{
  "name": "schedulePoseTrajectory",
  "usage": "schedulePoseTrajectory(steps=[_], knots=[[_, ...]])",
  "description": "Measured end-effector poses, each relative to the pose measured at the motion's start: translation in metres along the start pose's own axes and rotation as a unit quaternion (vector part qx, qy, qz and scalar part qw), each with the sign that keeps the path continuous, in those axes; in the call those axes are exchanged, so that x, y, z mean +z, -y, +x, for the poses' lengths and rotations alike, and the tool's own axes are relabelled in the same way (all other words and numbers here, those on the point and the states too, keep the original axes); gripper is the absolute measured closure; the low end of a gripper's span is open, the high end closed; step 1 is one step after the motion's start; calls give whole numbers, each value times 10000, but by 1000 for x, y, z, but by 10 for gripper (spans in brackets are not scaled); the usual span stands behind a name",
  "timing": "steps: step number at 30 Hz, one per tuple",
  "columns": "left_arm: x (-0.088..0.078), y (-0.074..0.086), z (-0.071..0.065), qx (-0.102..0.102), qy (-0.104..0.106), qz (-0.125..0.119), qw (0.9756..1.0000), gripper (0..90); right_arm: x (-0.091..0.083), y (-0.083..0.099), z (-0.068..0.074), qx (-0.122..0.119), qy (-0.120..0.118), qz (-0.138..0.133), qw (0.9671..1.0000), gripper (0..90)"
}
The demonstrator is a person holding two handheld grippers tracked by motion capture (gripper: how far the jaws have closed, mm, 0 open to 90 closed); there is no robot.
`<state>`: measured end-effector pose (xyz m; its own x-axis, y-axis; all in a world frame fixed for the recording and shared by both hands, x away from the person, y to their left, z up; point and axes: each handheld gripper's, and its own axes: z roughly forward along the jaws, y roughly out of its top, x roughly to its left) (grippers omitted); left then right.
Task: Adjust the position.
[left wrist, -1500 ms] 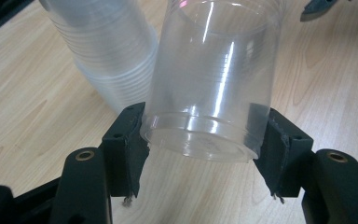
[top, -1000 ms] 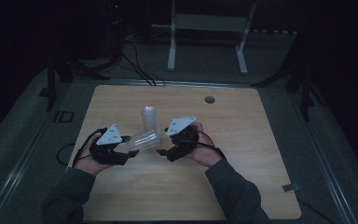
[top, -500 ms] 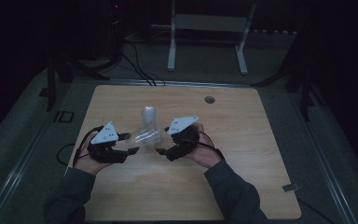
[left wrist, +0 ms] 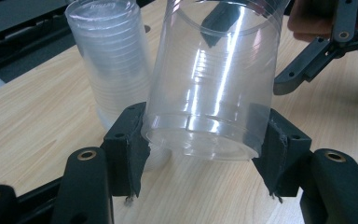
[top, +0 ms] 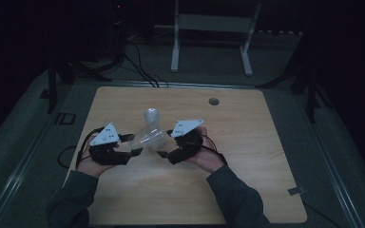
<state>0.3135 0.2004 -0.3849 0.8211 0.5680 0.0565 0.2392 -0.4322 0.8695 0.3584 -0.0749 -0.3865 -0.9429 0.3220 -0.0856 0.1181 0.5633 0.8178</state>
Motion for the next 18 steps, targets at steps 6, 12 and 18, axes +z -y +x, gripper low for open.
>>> schedulePoseTrajectory(steps=[6,12,18], knots=[[-2,-1,1,-81,41,-188,9998,412,0,0,-1,140,-28,-167,9998,200],[-2,-2,2,-136,69,-304,9994,412,0,1,-2,275,-49,-293,9992,200],[0,-2,1,-164,84,-390,9991,412,-1,1,-4,463,-104,-458,9978,200]])
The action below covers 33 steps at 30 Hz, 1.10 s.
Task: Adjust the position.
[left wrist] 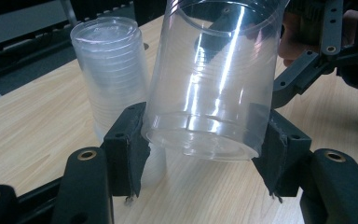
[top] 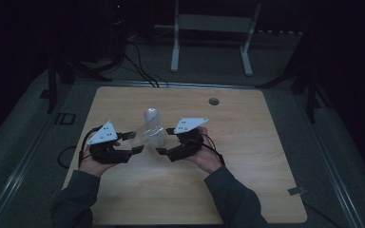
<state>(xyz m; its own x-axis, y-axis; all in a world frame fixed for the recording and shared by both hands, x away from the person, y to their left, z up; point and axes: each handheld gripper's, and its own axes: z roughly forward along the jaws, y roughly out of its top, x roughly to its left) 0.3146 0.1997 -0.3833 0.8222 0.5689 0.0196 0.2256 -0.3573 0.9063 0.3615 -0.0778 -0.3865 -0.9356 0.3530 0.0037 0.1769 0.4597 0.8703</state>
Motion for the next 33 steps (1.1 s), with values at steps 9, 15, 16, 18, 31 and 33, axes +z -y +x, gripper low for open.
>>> schedulePoseTrajectory(steps=[9,15,16,18,31,33], knots=[[1,-2,-1,-48,86,-216,9997,412,-1,-1,-2,181,-109,-228,9995,200],[1,-1,-1,-104,141,-336,9993,412,-3,-2,-2,221,-102,-358,9991,212],[1,0,-1,-146,171,-390,9990,413,-3,-3,-2,240,-114,-400,9988,212],[1,0,0,-165,185,-432,9988,412,-3,-4,-2,250,-136,-445,9986,212],[2,5,3,-358,435,-693,9960,414,-4,-6,0,348,-336,-758,9959,212],[3,6,3,-414,505,-752,9950,414,-4,-6,0,372,-384,-788,9955,211]])
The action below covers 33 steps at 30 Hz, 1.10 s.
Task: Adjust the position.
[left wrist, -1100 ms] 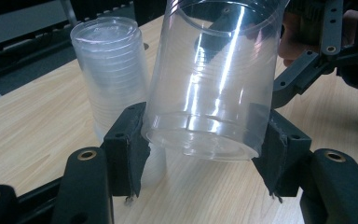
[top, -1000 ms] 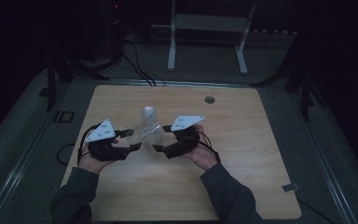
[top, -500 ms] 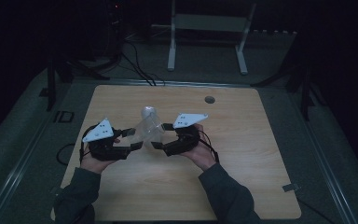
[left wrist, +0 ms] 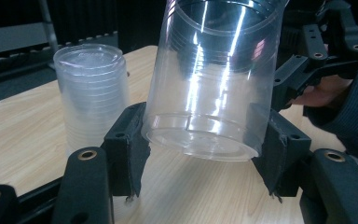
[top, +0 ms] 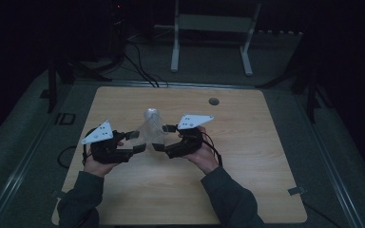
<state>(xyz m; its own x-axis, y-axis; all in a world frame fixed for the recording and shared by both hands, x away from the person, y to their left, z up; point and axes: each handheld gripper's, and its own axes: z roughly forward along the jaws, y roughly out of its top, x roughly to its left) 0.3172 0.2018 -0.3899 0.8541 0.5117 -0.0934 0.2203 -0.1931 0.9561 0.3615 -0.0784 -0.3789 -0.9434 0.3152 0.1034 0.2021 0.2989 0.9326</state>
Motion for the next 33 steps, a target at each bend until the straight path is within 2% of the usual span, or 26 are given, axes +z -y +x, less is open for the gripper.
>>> schedulePoseTrajectory(steps=[3,16,19,30,33], knots=[[1,2,1,-54,115,-49,9999,414,-1,0,0,64,-83,-103,9999,210],[2,5,4,-231,314,-265,9989,415,0,-3,-1,261,-383,-351,9983,199],[4,5,3,-254,364,-309,9985,415,0,-4,-2,366,-524,-456,9969,200],[8,6,2,-302,480,-410,9976,415,2,-6,-3,565,-753,-669,9933,199],[9,6,1,-313,495,-436,9973,416,2,-6,-5,673,-856,-803,9908,199]])
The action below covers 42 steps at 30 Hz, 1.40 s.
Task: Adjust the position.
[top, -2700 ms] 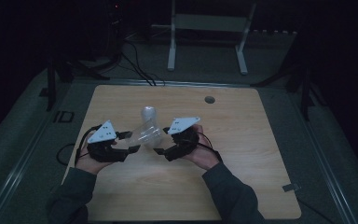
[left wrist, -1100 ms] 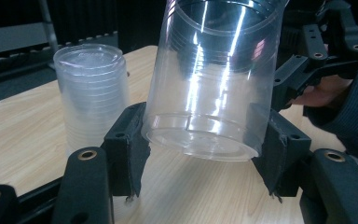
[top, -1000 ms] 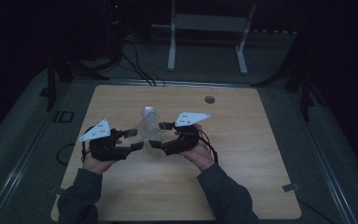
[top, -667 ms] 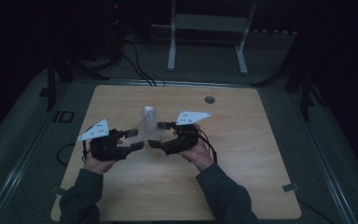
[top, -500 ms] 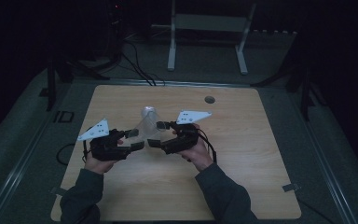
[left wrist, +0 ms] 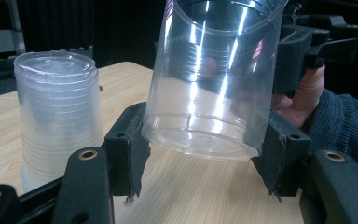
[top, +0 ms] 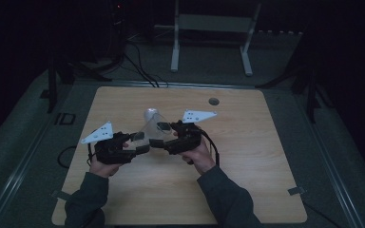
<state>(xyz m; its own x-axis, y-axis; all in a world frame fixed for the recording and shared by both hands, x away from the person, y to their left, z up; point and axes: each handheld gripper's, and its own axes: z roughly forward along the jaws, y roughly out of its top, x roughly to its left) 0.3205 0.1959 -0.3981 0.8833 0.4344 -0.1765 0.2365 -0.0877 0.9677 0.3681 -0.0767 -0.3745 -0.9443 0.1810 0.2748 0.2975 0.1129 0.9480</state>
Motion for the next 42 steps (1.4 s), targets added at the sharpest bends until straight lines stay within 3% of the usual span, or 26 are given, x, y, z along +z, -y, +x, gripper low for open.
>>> schedulePoseTrajectory(steps=[9,14,17,22,27,28,37,38,41,42], knots=[[3,1,0,1,45,44,10000,415,-1,-2,-1,101,-120,-193,9997,199],[5,1,-1,39,30,144,9999,411,-2,-2,0,60,-105,-220,9997,280],[5,0,-1,46,40,195,9998,385,-2,-2,0,22,-93,-228,9997,284],[7,-2,-5,183,-149,473,9986,323,-3,-3,1,-9,-27,-215,9998,293],[8,-4,-9,286,-373,570,9973,286,-4,-3,1,-72,67,-181,9998,293],[9,-6,-10,373,-520,647,9959,280,-5,-4,1,-103,106,-155,9998,293],[11,-8,-16,632,-880,833,9906,273,-6,-6,3,-263,352,47,9990,293],[11,-7,-17,714,-1028,916,9879,273,-6,-7,4,-274,463,141,9984,301],[12,-6,-18,748,-1113,978,9861,272,-6,-8,5,-346,619,257,9972,300],[12,-5,-19,813,-1215,1041,9838,272,-5,-9,6,-386,730,348,9960,301]])
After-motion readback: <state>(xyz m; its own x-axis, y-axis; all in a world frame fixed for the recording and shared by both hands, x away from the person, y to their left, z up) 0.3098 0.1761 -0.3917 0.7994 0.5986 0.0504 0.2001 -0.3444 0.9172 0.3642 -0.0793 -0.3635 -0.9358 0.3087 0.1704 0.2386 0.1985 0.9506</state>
